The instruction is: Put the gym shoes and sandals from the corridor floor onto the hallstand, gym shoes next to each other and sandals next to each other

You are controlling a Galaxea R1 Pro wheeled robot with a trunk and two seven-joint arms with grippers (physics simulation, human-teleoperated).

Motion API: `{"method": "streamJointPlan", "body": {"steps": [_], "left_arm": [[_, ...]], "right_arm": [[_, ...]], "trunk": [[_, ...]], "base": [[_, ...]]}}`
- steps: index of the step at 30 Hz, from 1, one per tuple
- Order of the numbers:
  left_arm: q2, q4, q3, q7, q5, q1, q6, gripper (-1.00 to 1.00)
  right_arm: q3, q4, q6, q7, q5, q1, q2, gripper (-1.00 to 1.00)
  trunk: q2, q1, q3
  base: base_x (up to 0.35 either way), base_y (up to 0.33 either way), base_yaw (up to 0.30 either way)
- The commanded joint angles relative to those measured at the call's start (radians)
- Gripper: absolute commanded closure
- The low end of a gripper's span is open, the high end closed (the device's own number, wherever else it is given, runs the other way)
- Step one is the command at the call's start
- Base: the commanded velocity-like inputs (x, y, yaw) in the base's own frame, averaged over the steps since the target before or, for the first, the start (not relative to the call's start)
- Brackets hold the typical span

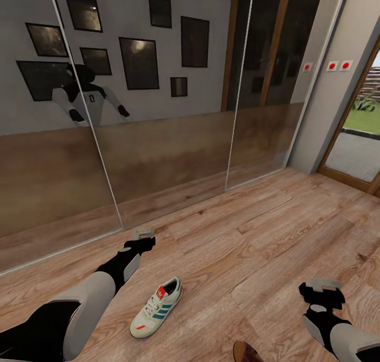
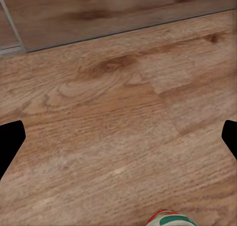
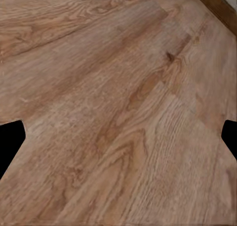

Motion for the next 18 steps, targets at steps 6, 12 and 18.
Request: {"method": "streamJointPlan", "body": {"steps": [6, 12, 18], "left_arm": [[0.001, -0.008, 0.002, -0.006, 0.011, 0.000, -0.002, -1.00], [0.001, -0.016, -0.001, -0.051, 0.012, 0.000, 0.002, -1.00], [0.001, -0.043, -0.004, -0.091, 0.012, 0.000, 0.006, -1.00]], "right_arm": [[0.016, -0.041, 0.249, 0.245, -0.019, -0.009, -0.009, -1.00], [0.048, -0.064, 0.371, 0.406, 0.005, -0.012, -0.002, -1.00], [0.165, -0.008, 0.404, 0.536, 0.078, -0.013, 0.026, -1.00]], "trunk": [[0.000, 0.000, -0.001], [0.000, 0.000, -0.001], [0.000, 0.000, -0.001]], "base": [[0.000, 0.000, 0.000], [0.000, 0.000, 0.000], [0.000, 0.000, 0.000]]}}
